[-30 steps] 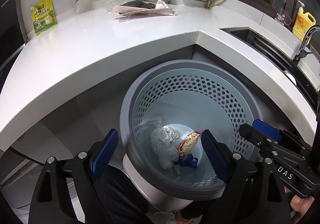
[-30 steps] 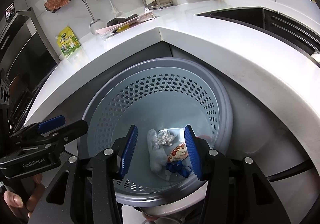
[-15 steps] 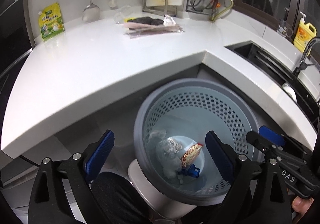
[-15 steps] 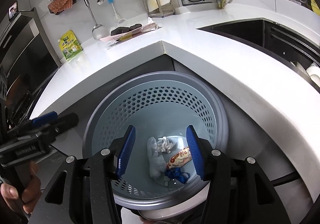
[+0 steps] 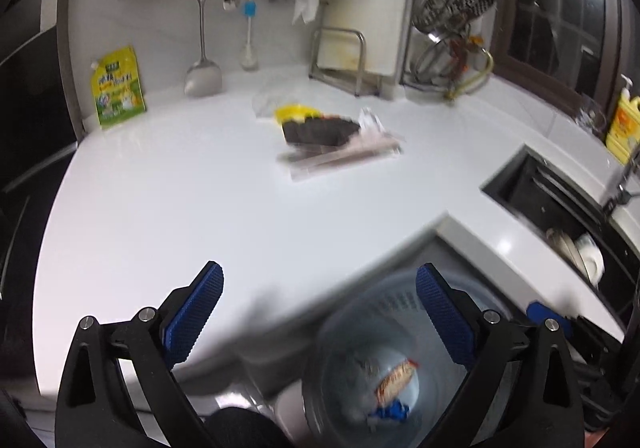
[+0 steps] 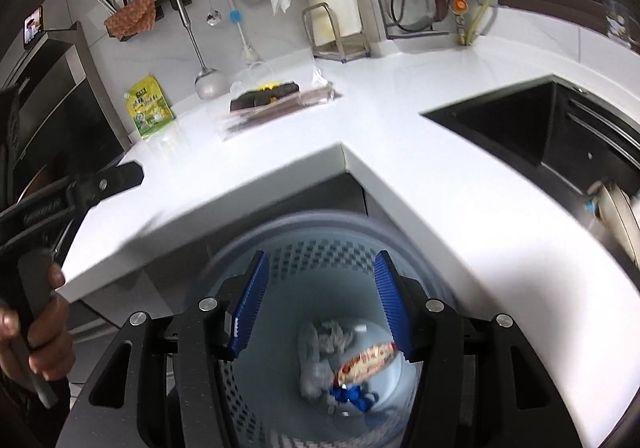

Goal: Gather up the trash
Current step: 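Move both grippers up from the bin toward the items on the counter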

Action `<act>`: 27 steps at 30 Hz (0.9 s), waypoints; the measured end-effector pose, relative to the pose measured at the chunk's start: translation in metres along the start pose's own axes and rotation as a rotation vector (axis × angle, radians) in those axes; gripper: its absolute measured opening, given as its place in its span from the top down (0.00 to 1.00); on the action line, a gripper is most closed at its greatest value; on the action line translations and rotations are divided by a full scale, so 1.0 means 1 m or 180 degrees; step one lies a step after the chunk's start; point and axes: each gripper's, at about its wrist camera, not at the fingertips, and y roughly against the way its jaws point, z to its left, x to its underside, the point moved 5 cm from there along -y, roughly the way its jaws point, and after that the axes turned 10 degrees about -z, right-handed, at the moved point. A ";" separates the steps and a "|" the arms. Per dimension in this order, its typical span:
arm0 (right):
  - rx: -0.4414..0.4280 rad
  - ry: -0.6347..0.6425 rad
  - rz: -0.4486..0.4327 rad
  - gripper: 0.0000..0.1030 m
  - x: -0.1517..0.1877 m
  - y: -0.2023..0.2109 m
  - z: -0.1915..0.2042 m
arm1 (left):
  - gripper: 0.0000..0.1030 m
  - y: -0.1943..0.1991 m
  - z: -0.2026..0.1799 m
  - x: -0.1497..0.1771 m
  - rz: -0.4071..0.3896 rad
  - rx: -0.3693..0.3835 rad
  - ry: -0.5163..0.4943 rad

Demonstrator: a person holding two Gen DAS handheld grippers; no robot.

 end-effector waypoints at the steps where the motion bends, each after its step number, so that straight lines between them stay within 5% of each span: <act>1: -0.0024 0.0007 -0.0010 0.49 -0.008 -0.005 -0.001 | 0.07 -0.008 0.001 -0.009 -0.0005 -0.0021 -0.0005; 11: -0.0152 0.0156 -0.0010 0.49 -0.081 -0.057 -0.010 | 0.07 -0.080 0.008 -0.071 -0.0010 -0.0172 0.0028; 27: -0.0226 0.0325 0.0110 0.47 -0.161 -0.157 -0.015 | 0.07 -0.187 0.013 -0.086 0.0347 -0.0291 0.0115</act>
